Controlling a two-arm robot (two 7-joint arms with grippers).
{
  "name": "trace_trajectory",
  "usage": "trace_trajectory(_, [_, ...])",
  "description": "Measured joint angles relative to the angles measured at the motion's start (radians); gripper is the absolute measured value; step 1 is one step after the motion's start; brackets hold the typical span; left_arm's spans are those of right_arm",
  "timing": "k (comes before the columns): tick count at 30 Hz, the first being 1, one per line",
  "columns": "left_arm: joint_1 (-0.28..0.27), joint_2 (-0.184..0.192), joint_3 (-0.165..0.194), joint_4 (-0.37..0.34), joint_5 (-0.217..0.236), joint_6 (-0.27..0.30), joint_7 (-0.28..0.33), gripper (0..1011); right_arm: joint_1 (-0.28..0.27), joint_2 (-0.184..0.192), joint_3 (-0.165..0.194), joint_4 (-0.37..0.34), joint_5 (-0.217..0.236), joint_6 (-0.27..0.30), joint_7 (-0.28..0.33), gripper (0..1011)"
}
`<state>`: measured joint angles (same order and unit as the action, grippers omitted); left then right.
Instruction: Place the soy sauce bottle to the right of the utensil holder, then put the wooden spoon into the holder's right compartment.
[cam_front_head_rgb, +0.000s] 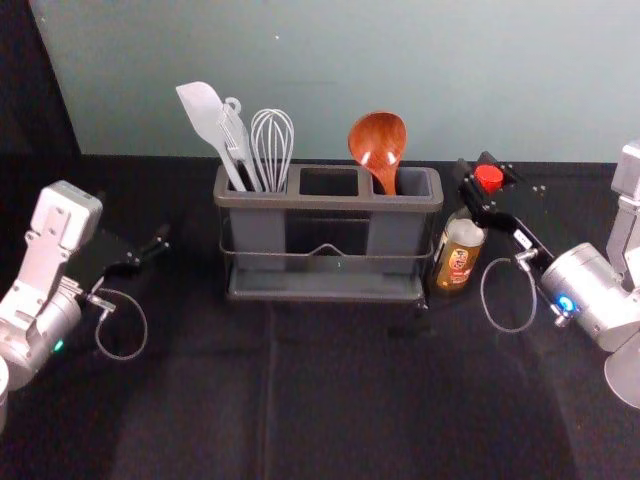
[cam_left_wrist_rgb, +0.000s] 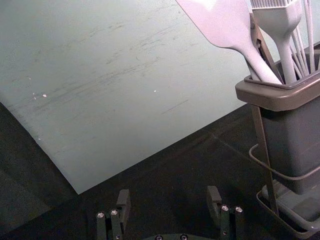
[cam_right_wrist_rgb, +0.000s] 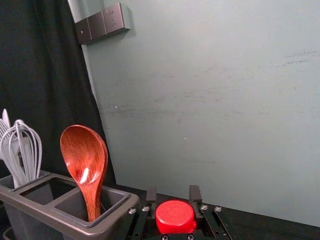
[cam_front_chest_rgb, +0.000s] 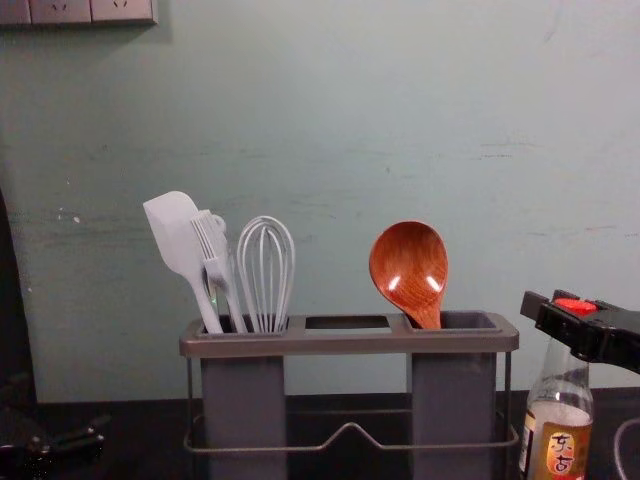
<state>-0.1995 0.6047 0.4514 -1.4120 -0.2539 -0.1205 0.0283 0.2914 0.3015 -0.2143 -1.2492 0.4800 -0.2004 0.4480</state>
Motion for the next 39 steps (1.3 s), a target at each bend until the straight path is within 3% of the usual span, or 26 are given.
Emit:
trace_trajectory(6, [0.000, 0.000, 0.000, 0.000, 0.000, 0.000, 0.000, 1005, -0.002, -0.004, 0.008, -0.010, 0.003, 0.000, -0.003, 544])
trace_trajectory(20, [0.000, 0.000, 0.000, 0.000, 0.000, 0.000, 0.000, 1005, -0.022, 0.014, 0.023, -0.109, 0.014, 0.022, -0.012, 983])
trace_trajectory(39, [0.000, 0.000, 0.000, 0.000, 0.000, 0.000, 0.000, 1005, -0.042, 0.021, 0.032, -0.155, 0.026, 0.024, -0.023, 1002])
